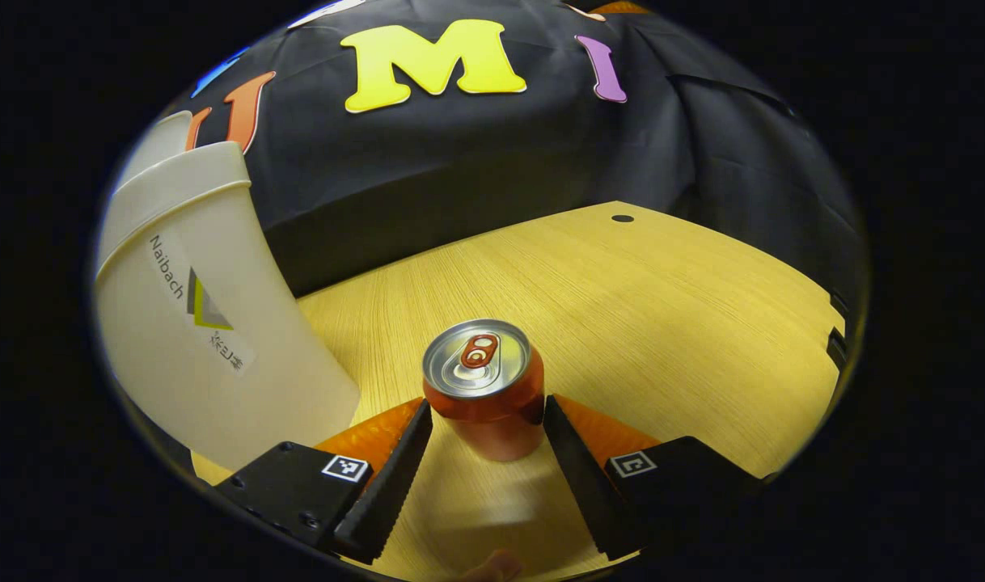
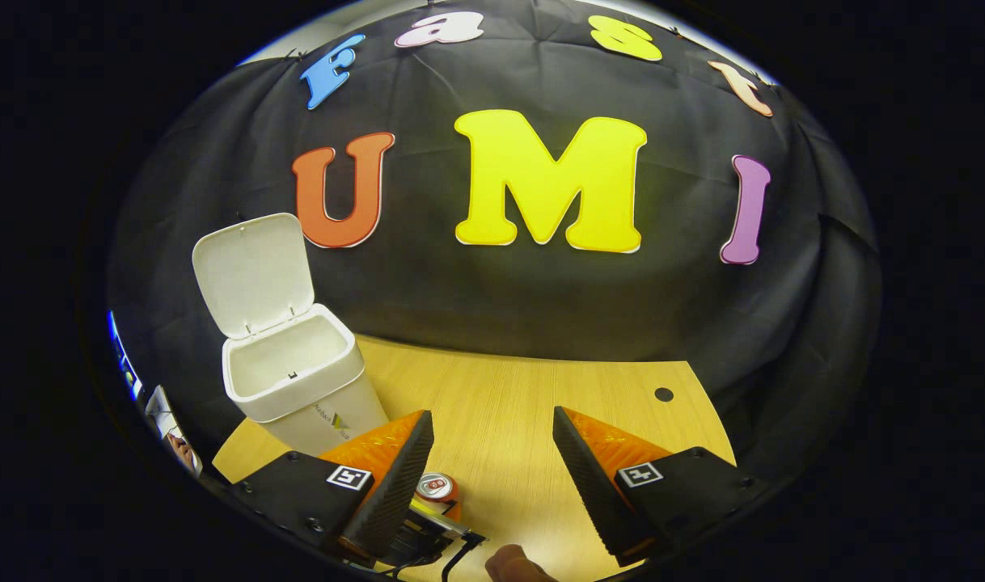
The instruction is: Press the lid of the desktop garbage bin to open it, pick up the crumpled paper on the desktop and throw it into the bin, then pick up the pop can on the desktop and drop it into the bin, and finally close the garbage bin lid.
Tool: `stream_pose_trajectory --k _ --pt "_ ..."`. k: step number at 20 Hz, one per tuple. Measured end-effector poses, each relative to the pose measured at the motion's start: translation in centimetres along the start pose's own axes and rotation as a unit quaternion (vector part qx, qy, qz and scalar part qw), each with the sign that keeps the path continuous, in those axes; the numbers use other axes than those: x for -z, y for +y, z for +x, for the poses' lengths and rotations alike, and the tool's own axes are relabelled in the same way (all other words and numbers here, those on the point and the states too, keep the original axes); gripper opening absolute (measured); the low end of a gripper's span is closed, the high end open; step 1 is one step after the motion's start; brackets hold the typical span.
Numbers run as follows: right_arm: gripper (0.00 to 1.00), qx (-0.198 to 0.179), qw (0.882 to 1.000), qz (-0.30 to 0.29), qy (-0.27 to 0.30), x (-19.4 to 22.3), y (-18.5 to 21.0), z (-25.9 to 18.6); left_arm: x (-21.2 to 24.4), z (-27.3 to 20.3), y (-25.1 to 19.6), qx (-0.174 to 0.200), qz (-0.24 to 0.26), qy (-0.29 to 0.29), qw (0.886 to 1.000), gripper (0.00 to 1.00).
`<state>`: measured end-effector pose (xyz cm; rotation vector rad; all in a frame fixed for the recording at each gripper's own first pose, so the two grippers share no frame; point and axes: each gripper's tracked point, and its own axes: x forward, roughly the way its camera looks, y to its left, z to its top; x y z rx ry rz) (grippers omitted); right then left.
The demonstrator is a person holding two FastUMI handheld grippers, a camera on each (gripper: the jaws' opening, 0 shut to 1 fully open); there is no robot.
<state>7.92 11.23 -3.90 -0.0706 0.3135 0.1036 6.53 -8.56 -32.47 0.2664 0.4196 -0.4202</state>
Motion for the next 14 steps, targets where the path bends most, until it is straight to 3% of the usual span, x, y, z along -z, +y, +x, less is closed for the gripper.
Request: stream_pose_trajectory --k 14 --pt "0.94 0.015 1.0 -0.011 0.026 1.0 -1.8 1.7 -1.2 4.9 0.1 0.0 -0.047 -0.029 0.998 0.92"
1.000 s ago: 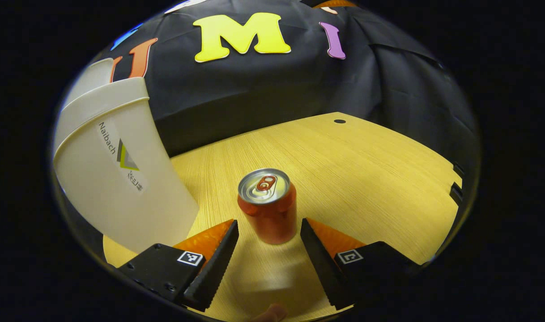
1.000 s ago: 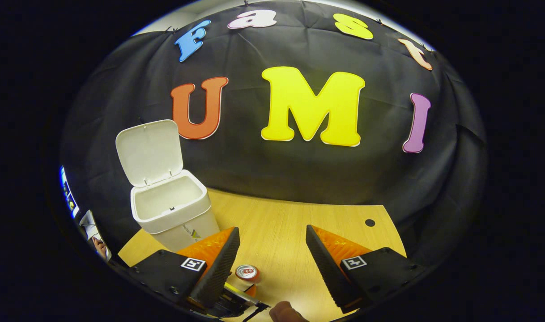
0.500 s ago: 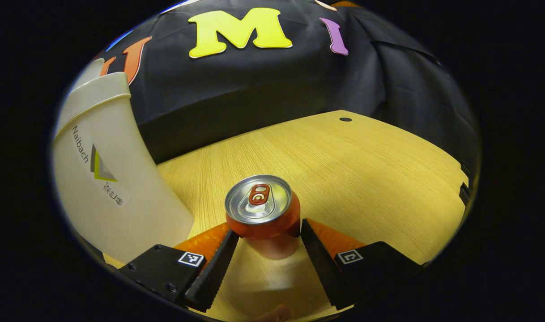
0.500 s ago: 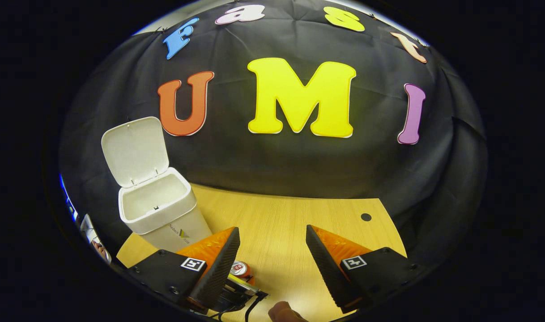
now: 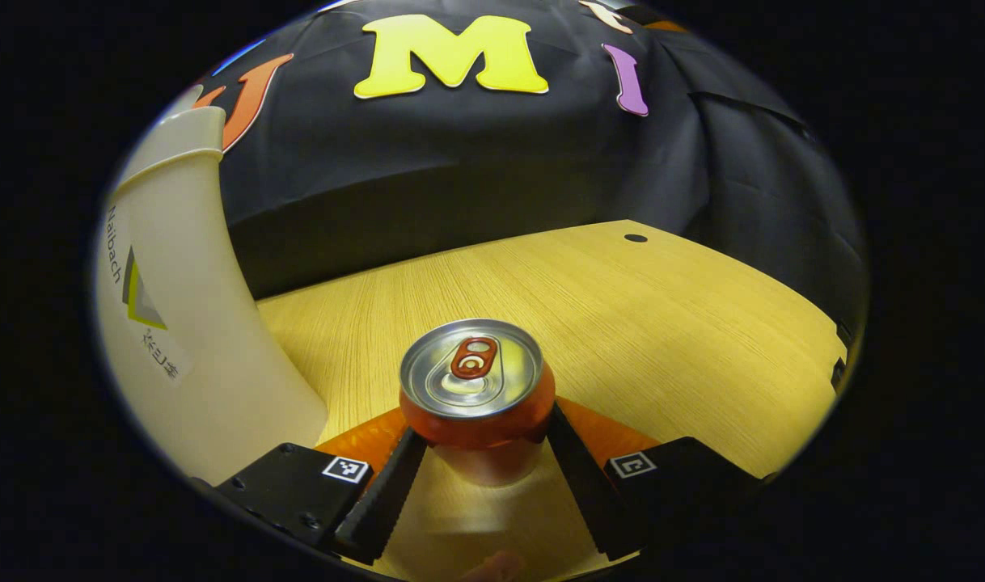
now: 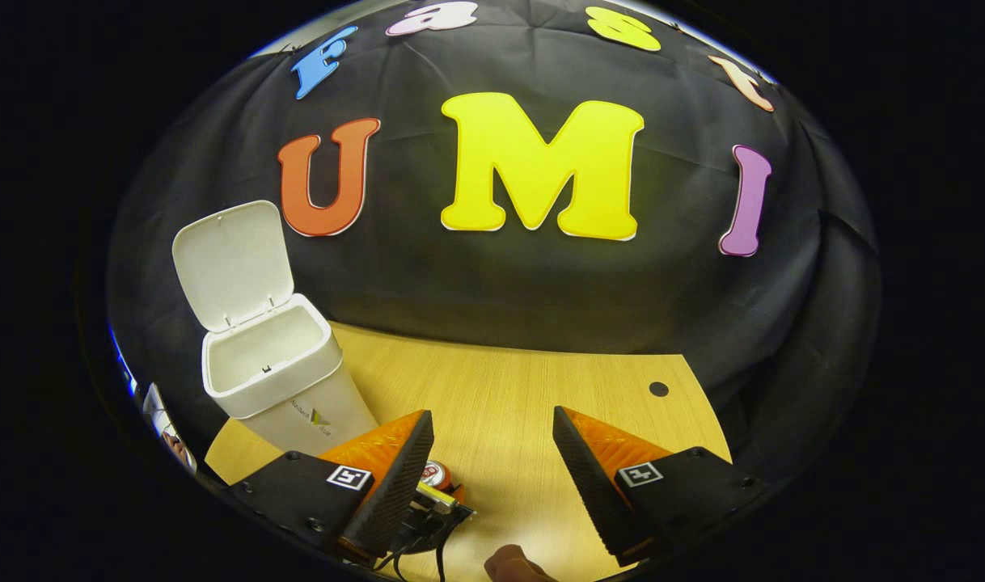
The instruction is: Press the lid of the desktop garbage bin to open it, pick up the crumpled paper on the desktop and throw it into the bin, then pick up the pop can on the desktop and drop it into the bin, and finally close the garbage bin lid.
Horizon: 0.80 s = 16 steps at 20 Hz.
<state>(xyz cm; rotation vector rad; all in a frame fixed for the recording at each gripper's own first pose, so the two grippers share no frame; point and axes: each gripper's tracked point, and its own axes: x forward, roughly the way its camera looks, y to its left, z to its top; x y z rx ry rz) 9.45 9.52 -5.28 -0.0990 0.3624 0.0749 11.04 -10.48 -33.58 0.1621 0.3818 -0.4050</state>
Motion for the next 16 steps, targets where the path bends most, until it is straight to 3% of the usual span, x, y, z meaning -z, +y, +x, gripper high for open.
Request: stream_pose_trajectory --k 9,16 --pt "0.95 0.008 1.0 0.008 0.002 0.9 -2.4 -1.8 -0.9 -0.9 -0.4 -0.004 -0.046 -0.01 0.999 0.86" --pt "0.94 0.008 0.999 0.038 -0.017 1.3 -5.7 -4.8 -5.9 -6.9 1.3 -0.03 -0.066 -0.035 0.997 0.85"
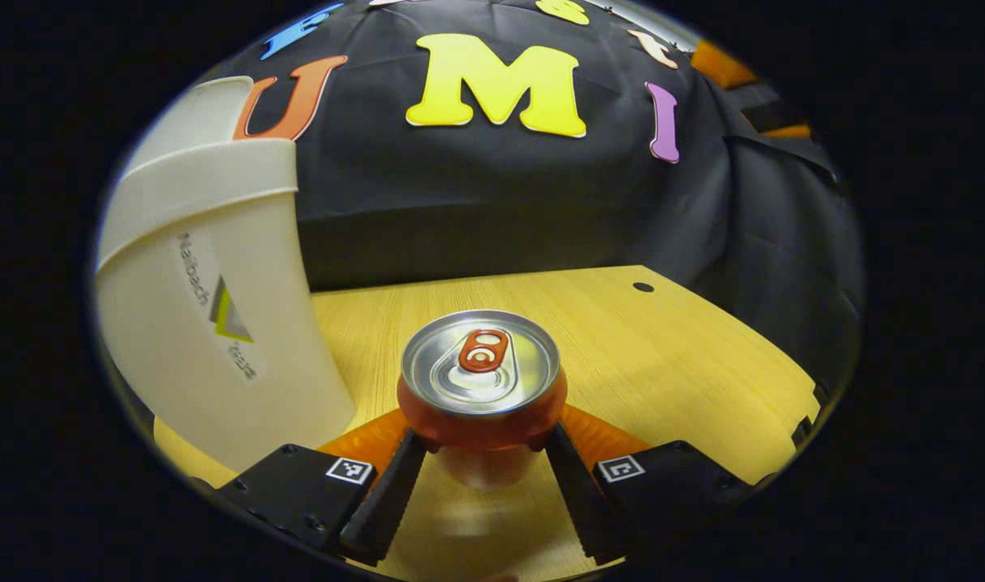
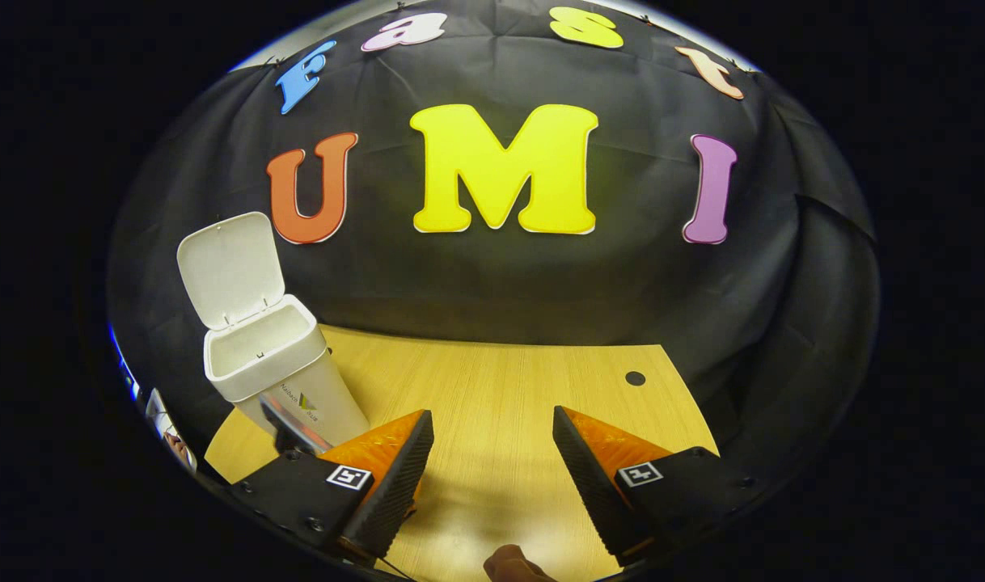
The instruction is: Press the lid of the desktop garbage bin to open it, pick up the crumpled paper on the desktop and throw it into the bin, then pick up the pop can on the desktop and drop it into the bin, and finally close the garbage bin lid.
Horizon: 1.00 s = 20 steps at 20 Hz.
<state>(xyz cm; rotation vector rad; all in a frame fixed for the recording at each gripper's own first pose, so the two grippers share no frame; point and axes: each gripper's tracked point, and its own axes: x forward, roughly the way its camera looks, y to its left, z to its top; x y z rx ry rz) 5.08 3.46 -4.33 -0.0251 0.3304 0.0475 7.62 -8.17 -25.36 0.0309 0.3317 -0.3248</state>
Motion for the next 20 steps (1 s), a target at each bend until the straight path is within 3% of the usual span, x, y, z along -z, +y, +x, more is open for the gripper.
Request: stream_pose_trajectory --k 9,19,20 --pt "0.94 0.001 0.998 0.06 -0.001 3.1 -5.4 -1.0 -7.2 -8.2 4.5 -0.071 0.014 0.013 0.997 0.85" --pt "0.97 -0.016 0.995 0.095 0.032 7.8 -6.8 0.3 -17.5 -14.7 12.1 -0.157 -0.029 0.01 0.987 0.84" --pt "0.93 -0.018 0.995 0.095 0.034 8.0 -6.7 0.3 -18.1 -15.0 13.0 -0.171 -0.029 0.011 0.985 0.85"
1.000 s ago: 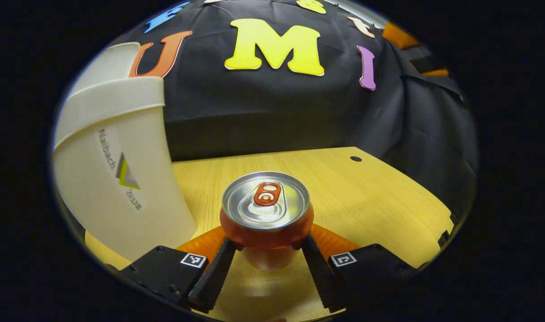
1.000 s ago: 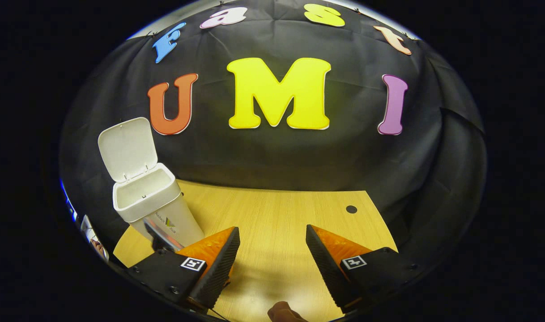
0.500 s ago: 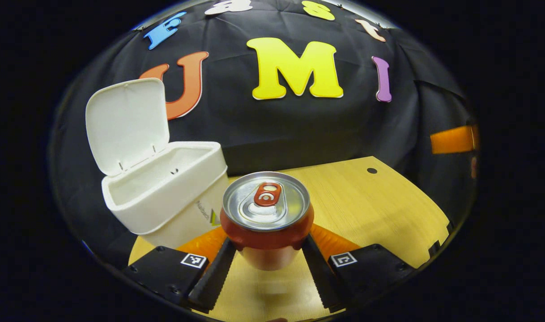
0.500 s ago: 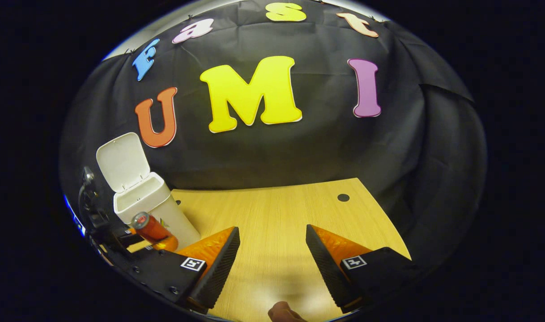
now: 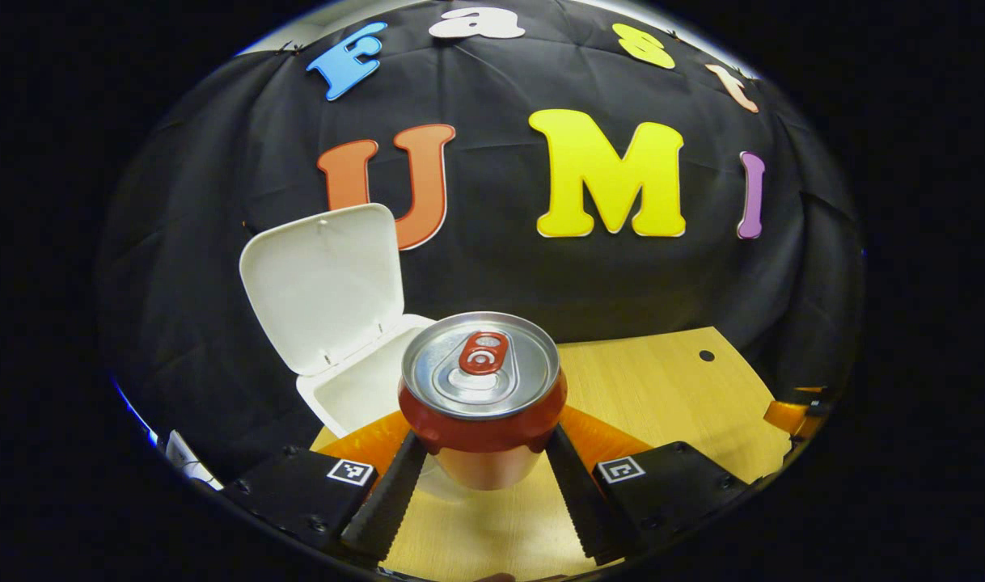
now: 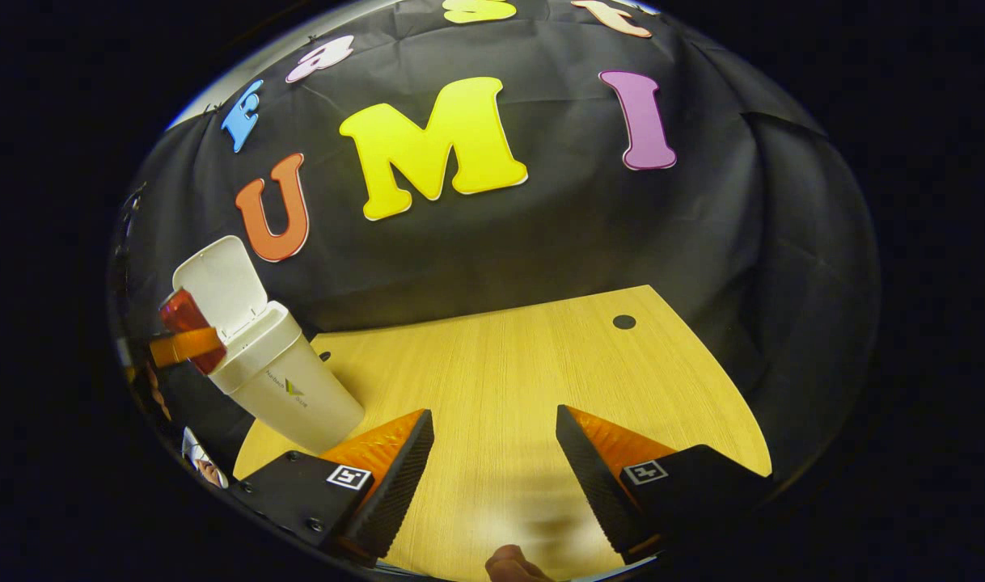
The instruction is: Press the lid of the desktop garbage bin to open it, pick up the crumpled paper on the desktop and throw it into the bin, then pick up the pop can on the desktop and drop it into the bin, and finally close the garbage bin lid.
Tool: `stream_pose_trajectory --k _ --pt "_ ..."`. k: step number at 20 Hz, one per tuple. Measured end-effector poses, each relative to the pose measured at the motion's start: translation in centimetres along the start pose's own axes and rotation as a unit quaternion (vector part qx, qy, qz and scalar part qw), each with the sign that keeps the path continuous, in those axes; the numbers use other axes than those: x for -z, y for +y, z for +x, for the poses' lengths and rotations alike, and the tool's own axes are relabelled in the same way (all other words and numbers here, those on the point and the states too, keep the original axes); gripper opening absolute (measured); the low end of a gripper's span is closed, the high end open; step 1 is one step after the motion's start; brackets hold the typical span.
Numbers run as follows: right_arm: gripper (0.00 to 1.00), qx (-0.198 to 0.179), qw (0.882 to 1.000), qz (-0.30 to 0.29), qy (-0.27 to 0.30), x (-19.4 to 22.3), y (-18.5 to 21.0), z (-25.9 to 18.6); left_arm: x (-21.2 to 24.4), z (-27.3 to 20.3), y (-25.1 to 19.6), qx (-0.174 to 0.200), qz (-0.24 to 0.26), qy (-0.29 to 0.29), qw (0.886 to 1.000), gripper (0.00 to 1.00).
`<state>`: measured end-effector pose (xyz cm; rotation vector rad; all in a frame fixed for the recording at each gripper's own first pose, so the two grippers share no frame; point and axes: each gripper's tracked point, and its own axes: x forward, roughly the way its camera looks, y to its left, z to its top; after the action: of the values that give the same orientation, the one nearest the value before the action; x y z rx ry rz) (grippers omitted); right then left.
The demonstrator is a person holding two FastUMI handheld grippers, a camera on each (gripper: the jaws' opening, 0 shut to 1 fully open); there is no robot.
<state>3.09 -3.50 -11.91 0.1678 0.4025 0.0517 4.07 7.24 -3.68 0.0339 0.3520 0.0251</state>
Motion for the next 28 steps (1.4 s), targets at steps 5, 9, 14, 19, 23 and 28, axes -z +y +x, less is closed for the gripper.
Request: stream_pose_trajectory --k 5,9,14,19,23,28 --pt "0.97 -0.012 1.0 0.007 0.008 1.0 0.4 0.1 -2.0 1.5 4.8 -0.061 0.008 -0.002 0.998 0.84" --pt "0.93 -0.014 1.0 0.001 0.019 1.5 0.2 -0.2 -1.3 4.0 6.8 -0.079 -0.009 0.016 0.997 0.84" --pt "0.92 -0.004 0.999 -0.025 0.023 1.8 0.2 0.1 0.3 8.6 8.3 -0.089 -0.021 0.039 0.995 0.85" --pt "0.93 0.004 0.999 -0.027 0.028 1.7 0.4 0.6 0.8 11.0 8.7 -0.095 -0.024 0.044 0.994 0.86" --pt "0.97 0.007 0.999 -0.024 0.03 1.5 1.0 1.7 0.8 11.5 9.0 -0.1 -0.027 0.041 0.994 0.87" --pt "0.97 0.002 0.999 -0.022 0.031 1.7 1.6 1.6 -0.2 10.6 9.2 -0.108 -0.033 0.02 0.993 0.88"
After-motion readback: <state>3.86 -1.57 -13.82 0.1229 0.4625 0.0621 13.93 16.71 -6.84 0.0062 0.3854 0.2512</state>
